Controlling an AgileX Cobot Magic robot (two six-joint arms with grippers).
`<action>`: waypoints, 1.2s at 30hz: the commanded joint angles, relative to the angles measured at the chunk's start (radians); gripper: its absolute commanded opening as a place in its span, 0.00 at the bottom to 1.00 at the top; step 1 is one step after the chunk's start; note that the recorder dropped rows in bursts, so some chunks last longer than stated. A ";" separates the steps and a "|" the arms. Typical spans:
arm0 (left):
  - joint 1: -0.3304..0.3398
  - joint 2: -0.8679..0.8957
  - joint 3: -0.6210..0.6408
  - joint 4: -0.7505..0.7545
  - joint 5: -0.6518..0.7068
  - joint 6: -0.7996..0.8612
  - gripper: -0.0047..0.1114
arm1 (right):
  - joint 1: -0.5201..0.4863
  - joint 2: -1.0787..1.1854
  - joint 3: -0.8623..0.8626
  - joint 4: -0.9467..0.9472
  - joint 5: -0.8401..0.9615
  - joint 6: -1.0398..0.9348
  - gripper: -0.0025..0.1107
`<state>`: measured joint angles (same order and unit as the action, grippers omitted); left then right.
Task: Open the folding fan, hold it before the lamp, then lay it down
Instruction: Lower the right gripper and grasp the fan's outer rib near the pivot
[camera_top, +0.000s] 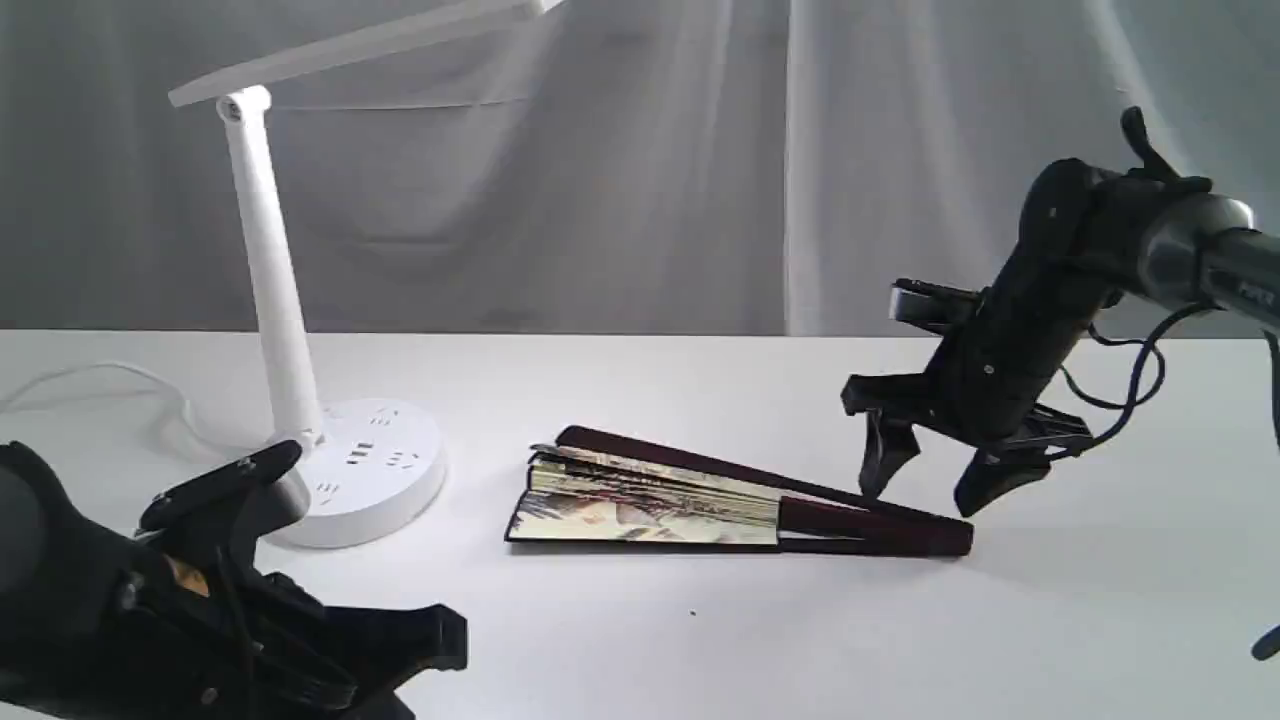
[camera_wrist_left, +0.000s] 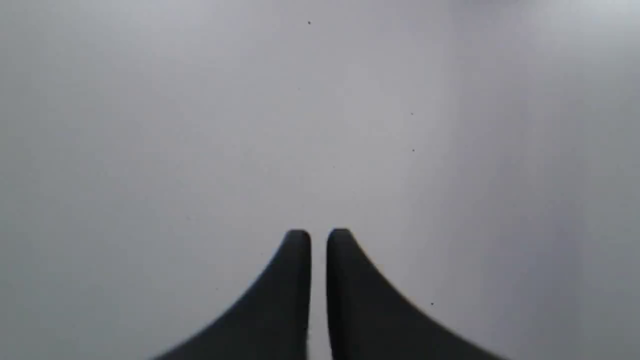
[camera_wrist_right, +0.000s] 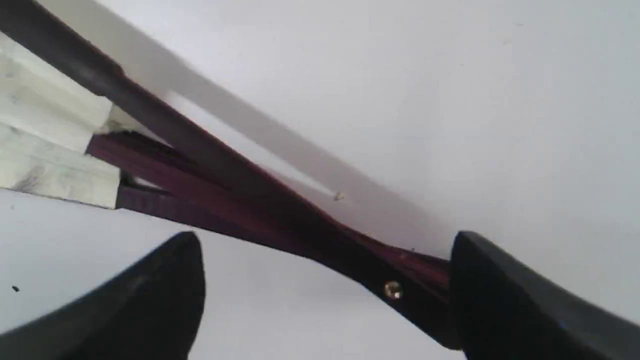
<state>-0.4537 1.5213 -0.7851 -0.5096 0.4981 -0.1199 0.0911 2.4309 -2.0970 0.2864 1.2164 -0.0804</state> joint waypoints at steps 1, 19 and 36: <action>-0.005 0.002 -0.005 0.001 0.002 0.002 0.09 | 0.035 -0.015 0.007 -0.002 0.005 -0.152 0.62; -0.005 0.002 -0.005 -0.004 -0.096 0.050 0.09 | 0.061 -0.025 0.007 0.134 -0.080 -0.728 0.62; -0.005 0.002 -0.005 -0.057 -0.080 0.050 0.09 | 0.045 0.038 0.007 0.259 -0.147 -0.701 0.62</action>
<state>-0.4537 1.5213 -0.7851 -0.5608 0.4154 -0.0746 0.1490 2.4707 -2.0970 0.5446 1.0889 -0.7830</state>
